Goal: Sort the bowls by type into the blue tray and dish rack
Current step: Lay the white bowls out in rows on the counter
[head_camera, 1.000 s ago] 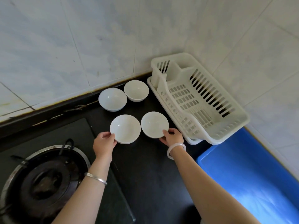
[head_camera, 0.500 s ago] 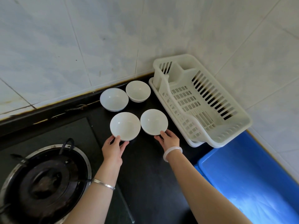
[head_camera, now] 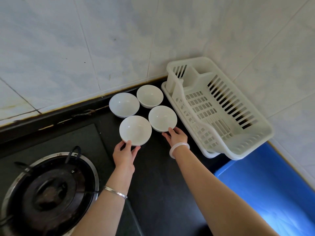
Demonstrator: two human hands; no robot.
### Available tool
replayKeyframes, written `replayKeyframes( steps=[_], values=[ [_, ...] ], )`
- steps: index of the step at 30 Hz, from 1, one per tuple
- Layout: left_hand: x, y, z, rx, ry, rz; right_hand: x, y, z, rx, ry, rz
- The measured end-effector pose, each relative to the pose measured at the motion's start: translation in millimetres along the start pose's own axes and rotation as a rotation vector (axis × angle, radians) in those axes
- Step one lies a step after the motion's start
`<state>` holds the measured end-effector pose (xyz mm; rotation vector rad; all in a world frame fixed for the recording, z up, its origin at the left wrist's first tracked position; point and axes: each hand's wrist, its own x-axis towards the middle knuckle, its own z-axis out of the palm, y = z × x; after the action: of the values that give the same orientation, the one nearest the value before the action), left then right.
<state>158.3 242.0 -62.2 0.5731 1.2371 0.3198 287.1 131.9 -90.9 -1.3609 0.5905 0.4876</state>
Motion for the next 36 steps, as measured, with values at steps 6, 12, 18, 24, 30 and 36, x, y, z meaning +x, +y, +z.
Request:
replayKeyframes(
  steps=[6,12,18,24,30,36],
  values=[
    [1.2,-1.1,-0.2,-0.004,0.011,-0.003,-5.0,-3.3,2.5,-0.003,0.014,0.033],
    [2.8,-5.0,-2.2,0.0,0.019,0.02,-11.6,-7.0,-0.6,-0.076,-0.031,0.048],
    [-0.8,-11.5,-9.9,0.072,-0.069,0.068,-21.0,-10.0,-12.8,-0.21,-0.143,0.057],
    [-22.0,-30.6,-25.6,0.38,-0.197,0.164,-48.6,-9.9,-53.8,-0.498,-0.209,-0.087],
    [-71.1,-83.9,-47.5,0.81,-0.461,0.246,-114.6,-7.8,-149.3,-0.684,-0.107,-0.313],
    [-126.9,-152.6,-61.9,1.194,-0.678,0.395,-177.9,15.2,-271.5,-0.907,0.179,-0.304]
  ],
)
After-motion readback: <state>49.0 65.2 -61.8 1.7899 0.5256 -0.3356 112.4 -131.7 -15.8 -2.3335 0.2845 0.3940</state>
